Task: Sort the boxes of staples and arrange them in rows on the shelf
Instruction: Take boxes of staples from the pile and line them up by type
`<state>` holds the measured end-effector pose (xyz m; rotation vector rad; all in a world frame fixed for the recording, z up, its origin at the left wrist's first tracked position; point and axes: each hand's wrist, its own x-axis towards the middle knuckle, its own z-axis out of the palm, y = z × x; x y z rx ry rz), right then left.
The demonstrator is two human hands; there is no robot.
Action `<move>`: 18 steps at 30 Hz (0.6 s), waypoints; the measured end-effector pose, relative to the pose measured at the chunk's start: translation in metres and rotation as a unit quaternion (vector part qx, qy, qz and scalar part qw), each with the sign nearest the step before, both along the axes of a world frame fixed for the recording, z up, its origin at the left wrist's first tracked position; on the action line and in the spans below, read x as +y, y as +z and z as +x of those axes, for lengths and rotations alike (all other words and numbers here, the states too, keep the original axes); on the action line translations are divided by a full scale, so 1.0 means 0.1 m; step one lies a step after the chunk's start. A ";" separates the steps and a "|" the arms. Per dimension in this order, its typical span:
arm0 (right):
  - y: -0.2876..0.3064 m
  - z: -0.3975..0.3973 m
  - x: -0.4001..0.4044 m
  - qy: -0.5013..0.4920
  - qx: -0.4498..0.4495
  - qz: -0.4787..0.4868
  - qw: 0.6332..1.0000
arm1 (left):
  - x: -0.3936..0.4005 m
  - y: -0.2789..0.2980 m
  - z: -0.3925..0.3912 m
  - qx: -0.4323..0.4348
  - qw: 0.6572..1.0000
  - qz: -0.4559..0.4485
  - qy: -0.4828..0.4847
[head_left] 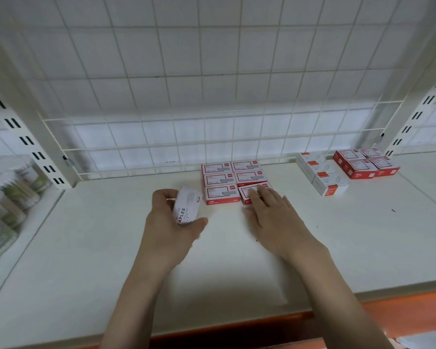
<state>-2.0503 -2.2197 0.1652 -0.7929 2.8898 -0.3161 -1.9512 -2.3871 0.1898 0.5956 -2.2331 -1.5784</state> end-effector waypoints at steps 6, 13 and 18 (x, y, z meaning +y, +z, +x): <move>0.00 -0.02 -0.03 0.003 0.020 0.012 1.000 | -0.07 0.01 0.08 0.007 0.993 -0.115 -0.007; 0.02 -0.02 -0.07 0.001 0.024 0.017 1.000 | -0.17 -0.05 0.11 -0.004 0.977 -0.214 -0.015; 0.08 0.01 -0.11 0.002 0.029 0.018 0.999 | -0.30 -0.08 0.10 0.002 0.960 -0.279 -0.006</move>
